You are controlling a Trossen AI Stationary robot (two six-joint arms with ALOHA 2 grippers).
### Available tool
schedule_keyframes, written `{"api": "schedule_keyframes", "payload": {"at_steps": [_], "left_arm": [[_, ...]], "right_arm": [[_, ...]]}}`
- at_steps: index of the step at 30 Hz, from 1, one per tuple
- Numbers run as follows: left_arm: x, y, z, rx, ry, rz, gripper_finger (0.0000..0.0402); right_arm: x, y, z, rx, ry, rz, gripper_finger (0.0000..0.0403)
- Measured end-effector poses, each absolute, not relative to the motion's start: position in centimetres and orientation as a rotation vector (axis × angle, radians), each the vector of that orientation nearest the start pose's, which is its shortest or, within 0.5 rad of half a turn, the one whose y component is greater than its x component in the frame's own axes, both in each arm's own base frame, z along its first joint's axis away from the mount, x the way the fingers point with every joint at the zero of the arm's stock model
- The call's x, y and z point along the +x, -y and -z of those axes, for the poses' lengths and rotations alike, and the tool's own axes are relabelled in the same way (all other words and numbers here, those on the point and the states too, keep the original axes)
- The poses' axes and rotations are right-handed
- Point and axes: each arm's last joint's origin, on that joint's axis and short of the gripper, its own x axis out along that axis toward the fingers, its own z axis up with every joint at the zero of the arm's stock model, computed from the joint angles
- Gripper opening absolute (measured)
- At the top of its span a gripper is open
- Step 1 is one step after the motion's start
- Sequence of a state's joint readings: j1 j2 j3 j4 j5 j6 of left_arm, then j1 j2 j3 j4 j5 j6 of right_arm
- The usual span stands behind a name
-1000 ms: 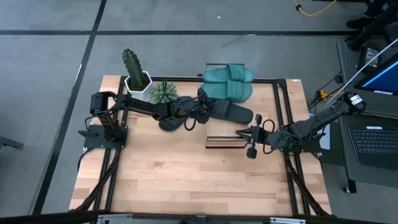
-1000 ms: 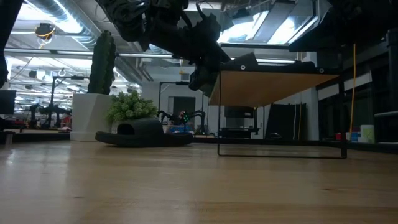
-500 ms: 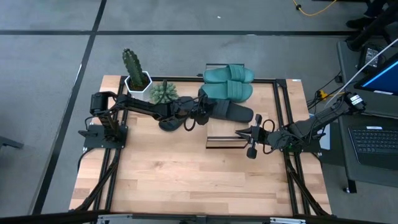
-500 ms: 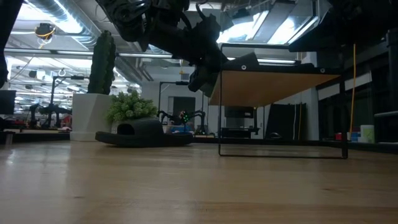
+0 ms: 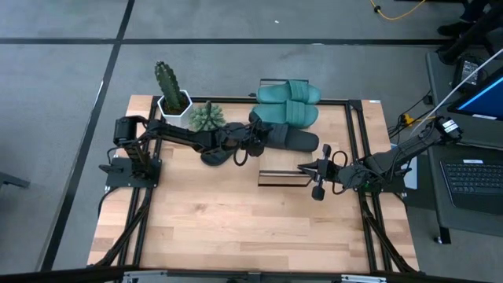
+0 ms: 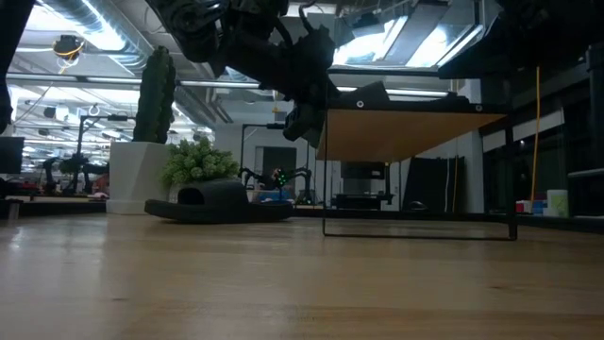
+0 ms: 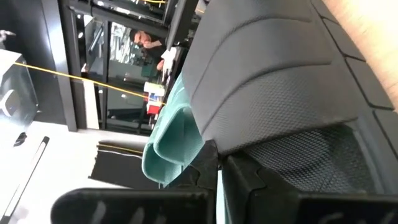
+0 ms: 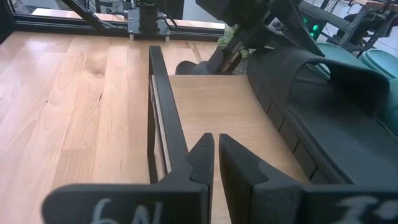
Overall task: Pick and place slides into the shelf
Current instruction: Put the bottom black slide on the shelf
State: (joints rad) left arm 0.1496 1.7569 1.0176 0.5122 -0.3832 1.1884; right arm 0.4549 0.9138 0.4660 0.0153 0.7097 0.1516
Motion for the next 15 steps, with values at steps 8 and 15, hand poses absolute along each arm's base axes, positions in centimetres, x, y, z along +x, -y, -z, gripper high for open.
{"api": "schedule_keyframes", "payload": {"at_steps": [8,15], "left_arm": [[37.7,-5.9,-22.1,1.237,-0.555,-0.358,0.0002],[37.8,-5.4,-22.1,1.259,-0.574,-0.375,0.0001]], "right_arm": [[17.6,-6.5,-22.3,-0.091,-0.344,0.277,0.0028],[17.6,-6.5,-22.3,-0.091,-0.344,0.277,0.0028]]}}
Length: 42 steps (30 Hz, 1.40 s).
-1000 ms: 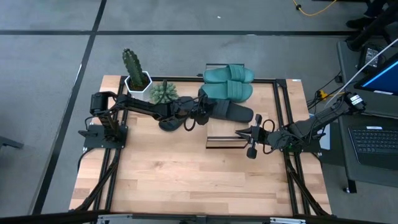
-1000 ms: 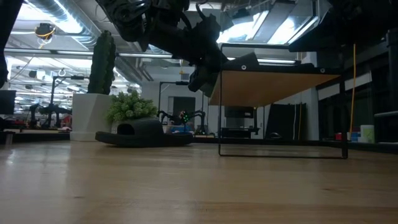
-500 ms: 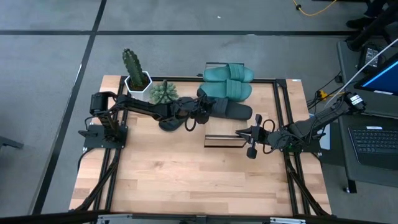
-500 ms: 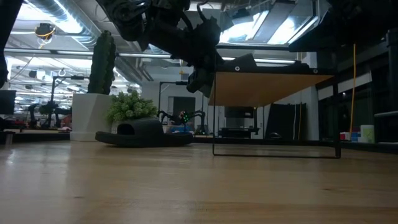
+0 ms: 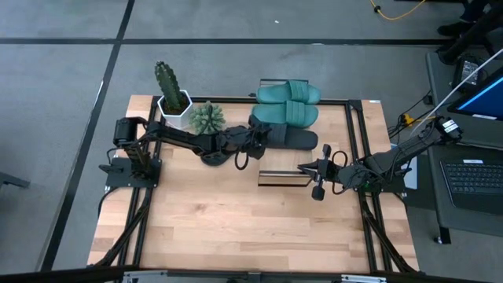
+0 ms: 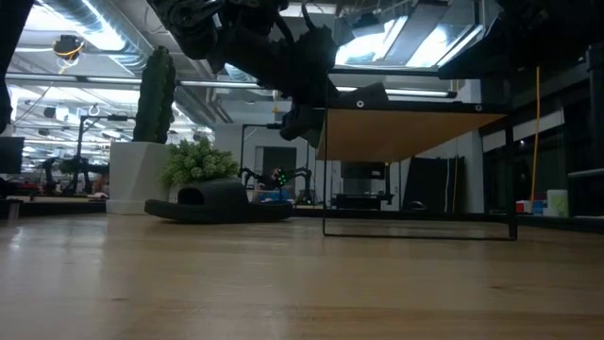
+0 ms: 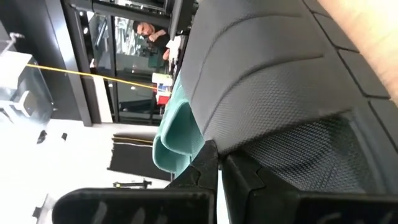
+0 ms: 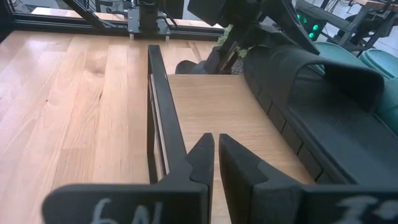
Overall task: Pick and place slides into the shelf
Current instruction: Put the bottom black slide on the shelf
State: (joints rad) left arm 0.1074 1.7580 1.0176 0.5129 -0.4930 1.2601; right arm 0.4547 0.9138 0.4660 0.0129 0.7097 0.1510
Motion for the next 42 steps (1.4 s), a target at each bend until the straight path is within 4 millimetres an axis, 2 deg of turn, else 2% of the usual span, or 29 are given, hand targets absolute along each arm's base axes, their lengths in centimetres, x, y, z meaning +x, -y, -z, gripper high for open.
{"api": "schedule_keyframes", "payload": {"at_steps": [29,42], "left_arm": [[37.6,-4.9,-22.3,1.336,-0.647,-0.425,0.0000],[37.7,-4.1,-22.3,1.339,-0.644,-0.429,0.0000]], "right_arm": [[17.6,-6.5,-22.2,-0.097,-0.352,0.279,0.0028],[17.6,-6.5,-22.2,-0.098,-0.355,0.279,0.0028]]}}
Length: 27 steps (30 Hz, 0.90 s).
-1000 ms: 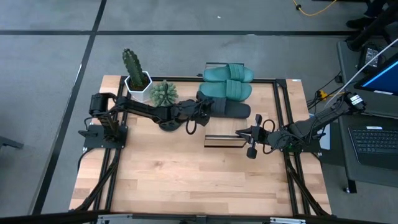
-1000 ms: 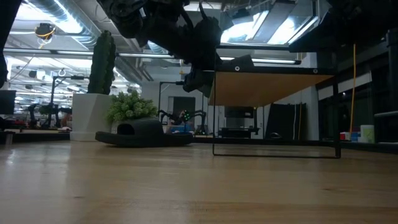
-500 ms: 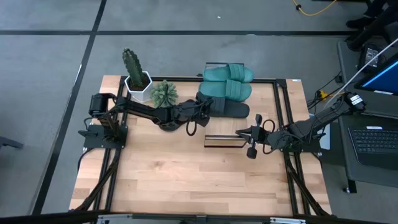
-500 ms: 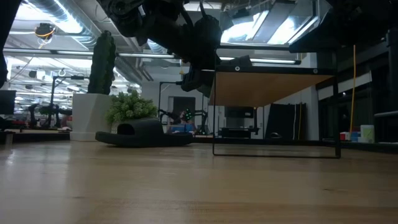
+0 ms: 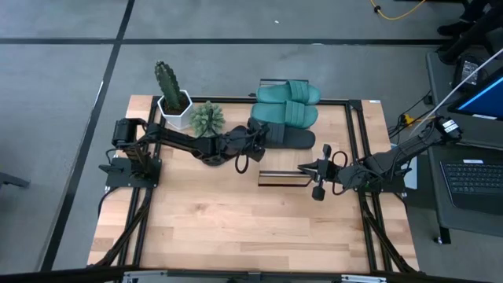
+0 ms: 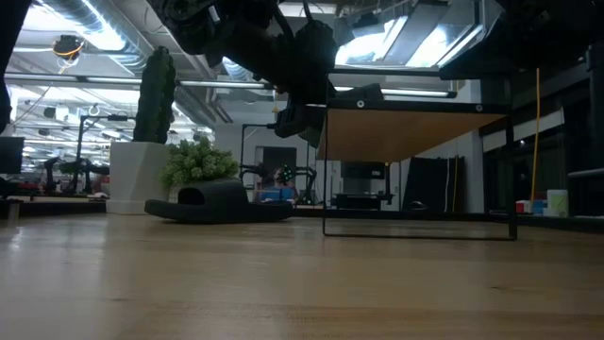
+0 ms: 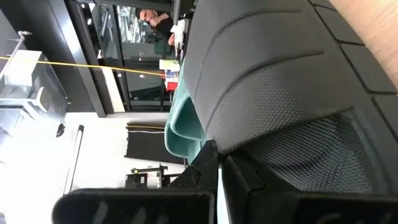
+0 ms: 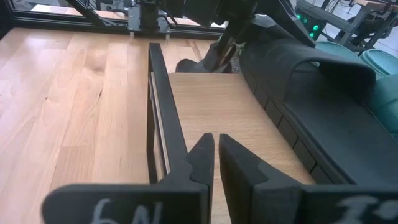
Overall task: Pick and place slides into the shelf
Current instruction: Put the bottom black slide on the shelf
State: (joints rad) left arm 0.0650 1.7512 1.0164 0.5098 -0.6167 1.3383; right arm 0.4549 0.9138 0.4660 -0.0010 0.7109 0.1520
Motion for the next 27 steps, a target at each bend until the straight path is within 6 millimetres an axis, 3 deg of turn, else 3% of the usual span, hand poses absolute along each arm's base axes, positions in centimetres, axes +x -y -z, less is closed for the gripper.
{"api": "schedule_keyframes", "payload": {"at_steps": [9,27], "left_arm": [[37.70,-3.31,-22.36,1.347,-0.635,-0.422,0.0000],[37.58,-3.92,-22.38,1.373,-0.681,-0.454,0.0000]], "right_arm": [[17.56,-6.49,-22.15,-0.099,-0.357,0.279,0.0028],[17.56,-6.48,-22.14,-0.100,-0.358,0.279,0.0028]]}}
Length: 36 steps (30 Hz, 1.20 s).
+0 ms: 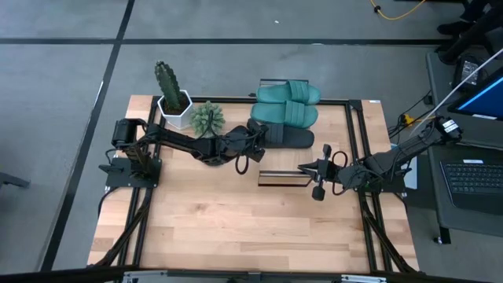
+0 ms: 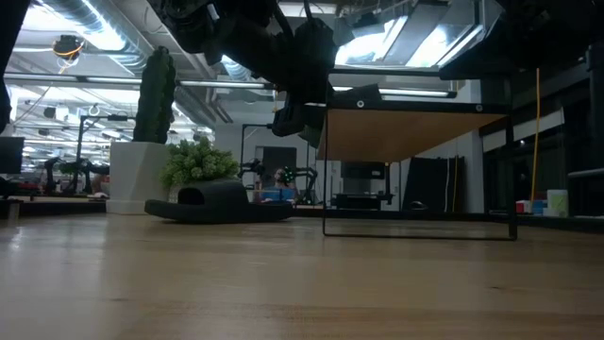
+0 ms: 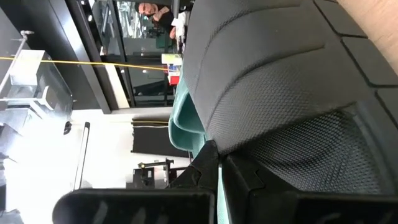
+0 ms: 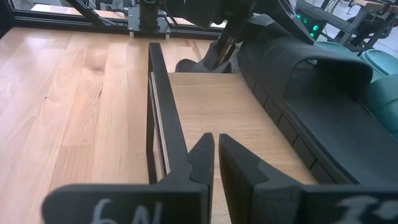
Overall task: Pick and place slides into the shelf
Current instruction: Put the bottom black slide on the shelf
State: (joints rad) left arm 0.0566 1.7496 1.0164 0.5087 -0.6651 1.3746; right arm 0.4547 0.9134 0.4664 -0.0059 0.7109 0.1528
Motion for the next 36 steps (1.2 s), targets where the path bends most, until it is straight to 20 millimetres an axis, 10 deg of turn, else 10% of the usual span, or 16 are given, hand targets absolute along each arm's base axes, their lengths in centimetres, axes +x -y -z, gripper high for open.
{"api": "schedule_keyframes", "payload": {"at_steps": [36], "left_arm": [[36.0,-4.6,-24.8,1.202,-0.616,-0.421,0.0000]], "right_arm": [[17.5,-6.5,-22.1,-0.096,-0.366,0.282,0.0028]]}}
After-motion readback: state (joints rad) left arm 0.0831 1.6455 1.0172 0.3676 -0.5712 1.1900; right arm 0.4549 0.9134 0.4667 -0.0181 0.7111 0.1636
